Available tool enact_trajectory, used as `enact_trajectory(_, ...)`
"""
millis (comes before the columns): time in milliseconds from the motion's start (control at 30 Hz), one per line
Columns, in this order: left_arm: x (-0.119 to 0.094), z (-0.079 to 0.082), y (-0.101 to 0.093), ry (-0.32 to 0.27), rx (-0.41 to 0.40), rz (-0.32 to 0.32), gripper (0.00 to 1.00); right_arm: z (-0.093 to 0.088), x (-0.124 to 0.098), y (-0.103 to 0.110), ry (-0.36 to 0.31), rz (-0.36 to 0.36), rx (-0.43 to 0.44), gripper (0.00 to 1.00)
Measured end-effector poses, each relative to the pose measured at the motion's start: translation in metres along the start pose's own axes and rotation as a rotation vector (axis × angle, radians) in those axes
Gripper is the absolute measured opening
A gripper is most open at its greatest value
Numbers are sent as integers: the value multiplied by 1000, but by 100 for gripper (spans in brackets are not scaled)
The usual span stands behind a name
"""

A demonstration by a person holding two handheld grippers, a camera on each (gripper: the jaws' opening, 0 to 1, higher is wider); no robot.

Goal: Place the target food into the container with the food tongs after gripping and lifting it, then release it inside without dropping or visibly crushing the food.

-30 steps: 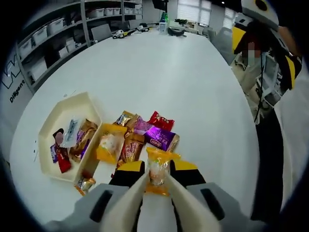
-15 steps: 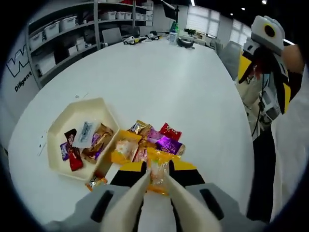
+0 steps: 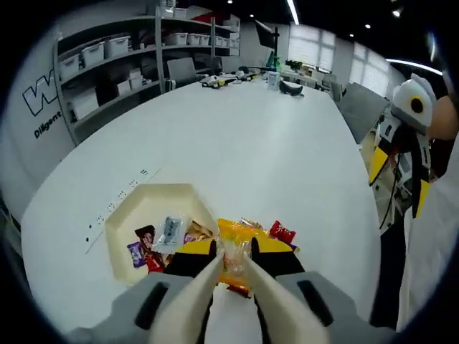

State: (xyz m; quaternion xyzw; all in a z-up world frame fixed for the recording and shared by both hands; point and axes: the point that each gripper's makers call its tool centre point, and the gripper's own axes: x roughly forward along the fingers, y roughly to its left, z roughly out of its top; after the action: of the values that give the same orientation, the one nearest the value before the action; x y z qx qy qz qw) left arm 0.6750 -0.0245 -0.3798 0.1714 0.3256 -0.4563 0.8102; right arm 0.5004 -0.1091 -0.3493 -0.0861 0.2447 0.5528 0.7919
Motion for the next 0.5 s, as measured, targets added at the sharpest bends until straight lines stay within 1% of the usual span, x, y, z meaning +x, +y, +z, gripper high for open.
enact_trajectory(167, -5, 18, 23, -29, -9, 38, 16, -1, -1, 0, 0, -3, 3, 48)
enact_trajectory(267, -9, 34, 38, -49, -7, 66, 16, -1, -2, -1, 2, -4, 3, 48)
enact_trajectory(300, -9, 36, 40, -51, -7, 69, 16, -1, -2, -1, 2, -4, 3, 48)
enact_trajectory(333, -11, 44, 47, -61, -5, 82, 16, -1, -2, -1, 2, -4, 3, 48)
enact_trajectory(400, -14, 54, 54, -73, -7, 98, 16, -1, -2, -1, 1, -4, 3, 48)
enact_trajectory(500, -16, 64, 63, -77, 5, 113, 16, 0, -2, -2, 0, -4, 4, 48)
